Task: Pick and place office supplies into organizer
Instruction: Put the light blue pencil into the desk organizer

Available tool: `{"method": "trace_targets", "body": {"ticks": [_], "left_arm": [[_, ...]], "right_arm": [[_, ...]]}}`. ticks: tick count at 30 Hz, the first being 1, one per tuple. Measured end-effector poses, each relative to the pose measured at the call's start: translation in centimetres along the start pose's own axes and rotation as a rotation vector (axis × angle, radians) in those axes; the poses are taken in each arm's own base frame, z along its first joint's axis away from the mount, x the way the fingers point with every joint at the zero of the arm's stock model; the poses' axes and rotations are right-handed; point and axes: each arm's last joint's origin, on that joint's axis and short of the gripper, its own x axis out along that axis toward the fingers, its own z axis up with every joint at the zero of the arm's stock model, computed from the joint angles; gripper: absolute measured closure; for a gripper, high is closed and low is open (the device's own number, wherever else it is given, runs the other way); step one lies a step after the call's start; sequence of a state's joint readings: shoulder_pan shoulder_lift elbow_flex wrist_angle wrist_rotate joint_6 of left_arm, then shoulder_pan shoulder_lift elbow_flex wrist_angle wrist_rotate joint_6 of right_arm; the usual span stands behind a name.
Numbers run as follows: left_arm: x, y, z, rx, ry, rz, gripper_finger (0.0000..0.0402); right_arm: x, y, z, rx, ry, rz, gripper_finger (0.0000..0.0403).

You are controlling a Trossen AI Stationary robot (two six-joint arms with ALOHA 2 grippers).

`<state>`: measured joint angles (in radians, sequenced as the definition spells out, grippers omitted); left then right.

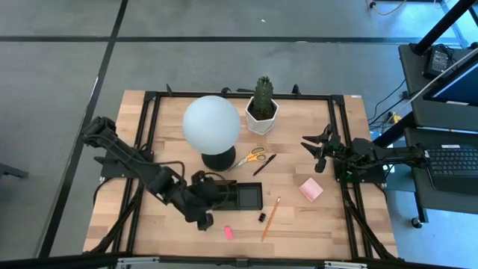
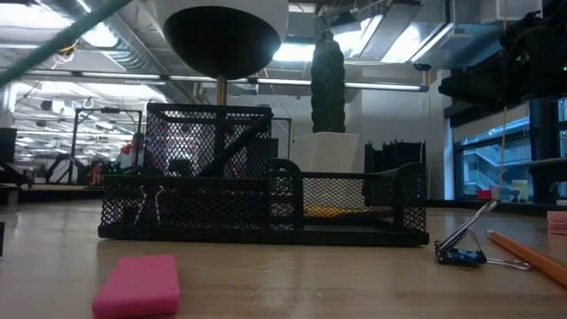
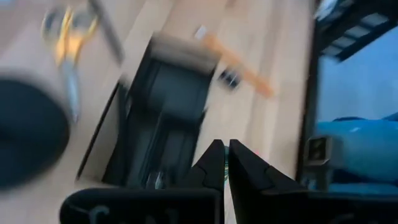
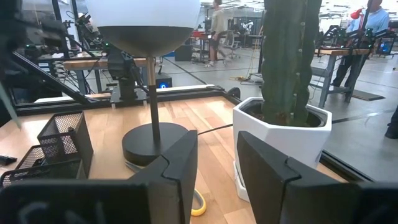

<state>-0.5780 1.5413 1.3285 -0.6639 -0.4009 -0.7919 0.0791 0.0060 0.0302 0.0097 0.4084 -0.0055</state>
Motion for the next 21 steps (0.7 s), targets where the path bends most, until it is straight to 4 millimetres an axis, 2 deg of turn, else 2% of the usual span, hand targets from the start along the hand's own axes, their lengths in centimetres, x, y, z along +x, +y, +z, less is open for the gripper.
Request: {"method": "trace_targets", "body": {"ticks": [3,12,21], "left_arm": [[0.0,-0.3,1.4,0.069,-0.091,-0.072,0.0399],[-1.1,0.4,4.5,0.108,-0.214,-0.231,0.0399],[-1.8,2.4,6.5,0.256,-0.309,-0.180,0.0399]], "right_arm": [[0.0,0.0,0.0,0.000,0.001,0.000,0.0284],[0.0,0.0,0.0,0.000,0.000,0.000,0.0284],[0.0,0.0,0.0,0.001,0.000,0.000,0.0284]]}}
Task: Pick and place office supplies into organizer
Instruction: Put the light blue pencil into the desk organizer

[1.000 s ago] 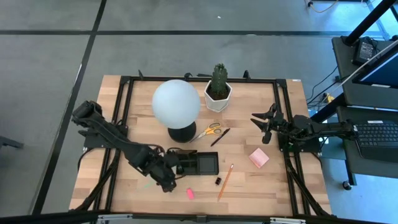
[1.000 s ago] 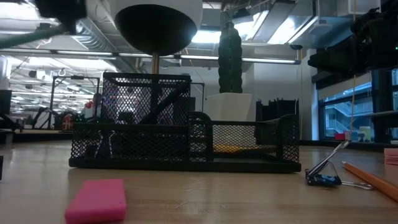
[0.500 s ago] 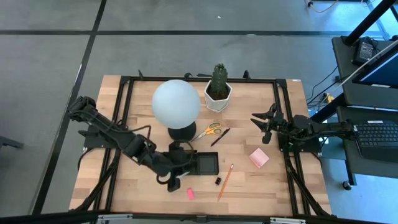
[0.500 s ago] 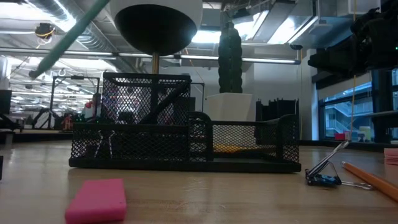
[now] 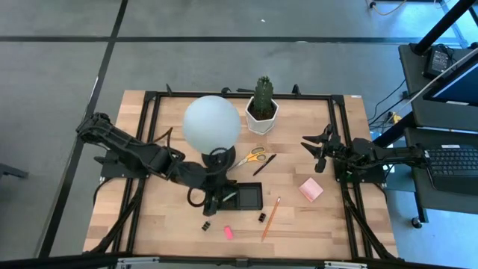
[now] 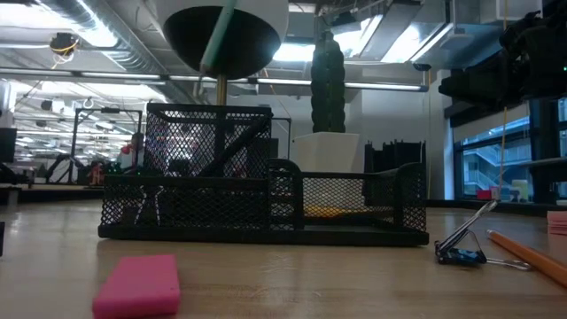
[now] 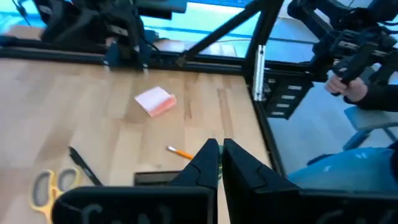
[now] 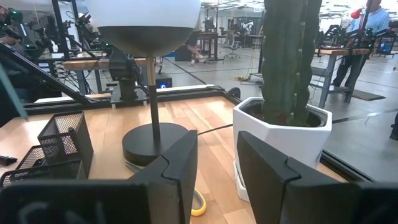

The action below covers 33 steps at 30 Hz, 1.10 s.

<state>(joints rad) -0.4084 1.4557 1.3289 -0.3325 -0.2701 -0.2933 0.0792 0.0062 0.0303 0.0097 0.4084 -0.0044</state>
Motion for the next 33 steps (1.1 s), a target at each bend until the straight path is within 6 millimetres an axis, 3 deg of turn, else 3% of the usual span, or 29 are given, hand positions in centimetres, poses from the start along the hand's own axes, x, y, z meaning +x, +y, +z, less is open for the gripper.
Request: {"method": "trace_targets", "body": {"ticks": [12,33], "left_arm": [[1.0,2.3,-0.1,0.066,0.057,0.080,0.0398],[7.2,2.7,-5.4,-0.042,0.349,0.163,0.0398]], "right_arm": [[0.0,0.0,0.0,-0.001,0.000,0.000,0.0284],[0.0,0.0,0.0,0.000,0.000,0.000,0.0284]]}}
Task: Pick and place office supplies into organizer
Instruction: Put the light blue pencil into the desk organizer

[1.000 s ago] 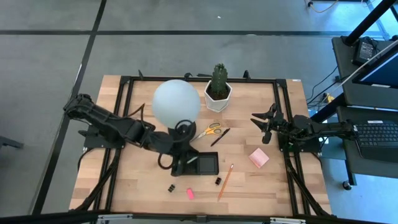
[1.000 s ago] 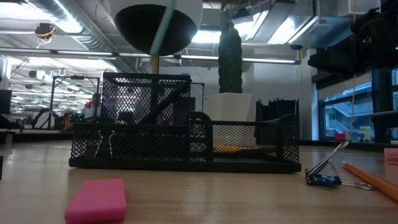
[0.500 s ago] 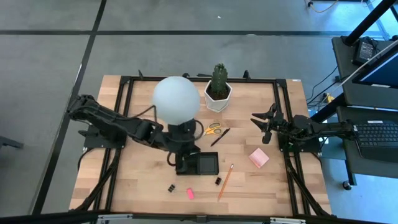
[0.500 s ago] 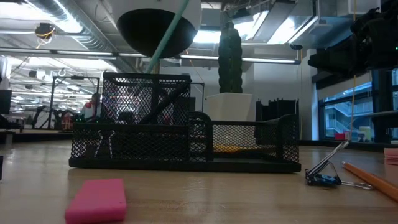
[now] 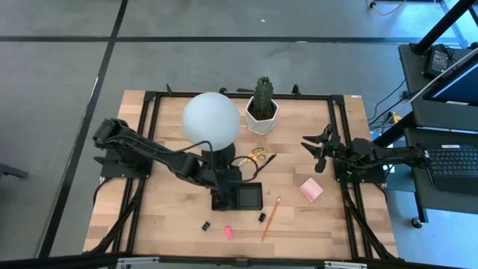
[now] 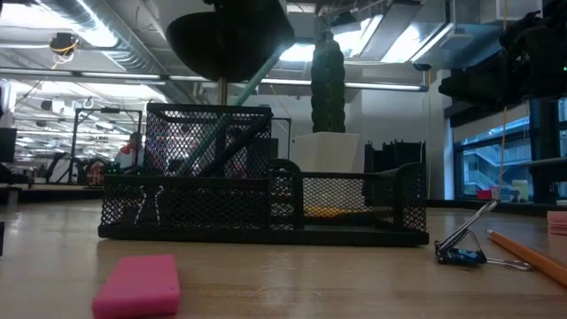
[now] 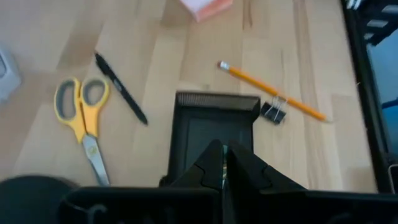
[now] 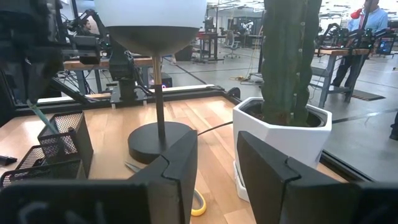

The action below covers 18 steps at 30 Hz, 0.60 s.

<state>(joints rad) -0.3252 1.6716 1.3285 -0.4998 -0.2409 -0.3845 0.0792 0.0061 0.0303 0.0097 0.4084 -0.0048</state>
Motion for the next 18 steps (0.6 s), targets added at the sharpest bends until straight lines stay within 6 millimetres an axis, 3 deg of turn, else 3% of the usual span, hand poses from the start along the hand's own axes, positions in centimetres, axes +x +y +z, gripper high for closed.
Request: {"method": "trace_targets", "body": {"ticks": [18], "left_arm": [[-0.34,0.12,0.07,0.048,-0.008,0.018,0.0309]], "right_arm": [[0.00,0.00,0.00,0.000,0.000,0.000,0.0284]]}}
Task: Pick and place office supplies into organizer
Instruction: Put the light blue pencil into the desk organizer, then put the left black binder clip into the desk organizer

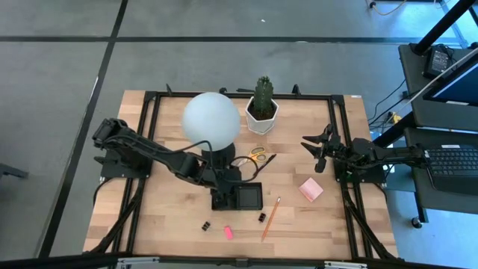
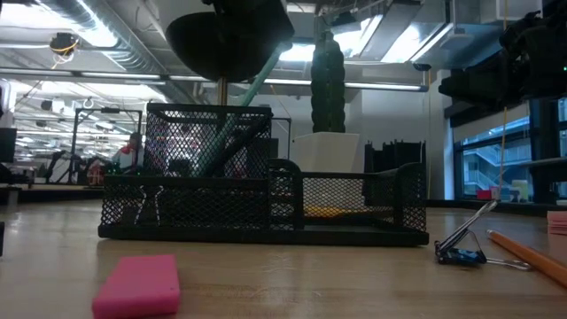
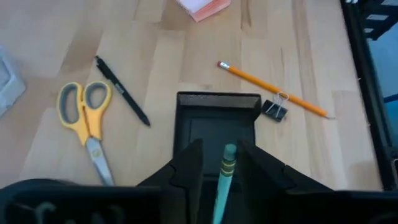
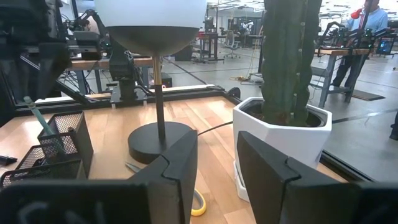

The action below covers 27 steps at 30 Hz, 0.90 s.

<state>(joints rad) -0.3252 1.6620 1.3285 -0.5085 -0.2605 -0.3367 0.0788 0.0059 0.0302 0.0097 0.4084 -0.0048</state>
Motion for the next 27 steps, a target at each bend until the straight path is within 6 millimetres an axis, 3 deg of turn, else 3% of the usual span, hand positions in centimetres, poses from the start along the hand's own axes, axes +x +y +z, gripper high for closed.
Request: {"method": "trace_targets", "body": {"ticks": [13,19,24,27], "left_arm": [[-0.7,-0.1,-0.4,-0.037,0.041,0.010,0.0304],[-2.1,-3.2,-0.2,0.105,0.018,-0.143,0.0304],[-2.7,-6.3,-1.1,0.190,-0.065,-0.101,0.0310],[-1.9,-8.3,-2.2,0.227,-0.086,-0.066,0.0311]], "right_arm": [[0.0,0.0,0.0,0.000,0.000,0.000,0.0284],[0.0,0.0,0.0,-0.001,0.000,0.001,0.0284],[0.0,0.0,0.0,-0.003,0.000,0.000,0.0284],[0.0,0.0,0.0,-0.004,0.000,0.000,0.0284]]}}
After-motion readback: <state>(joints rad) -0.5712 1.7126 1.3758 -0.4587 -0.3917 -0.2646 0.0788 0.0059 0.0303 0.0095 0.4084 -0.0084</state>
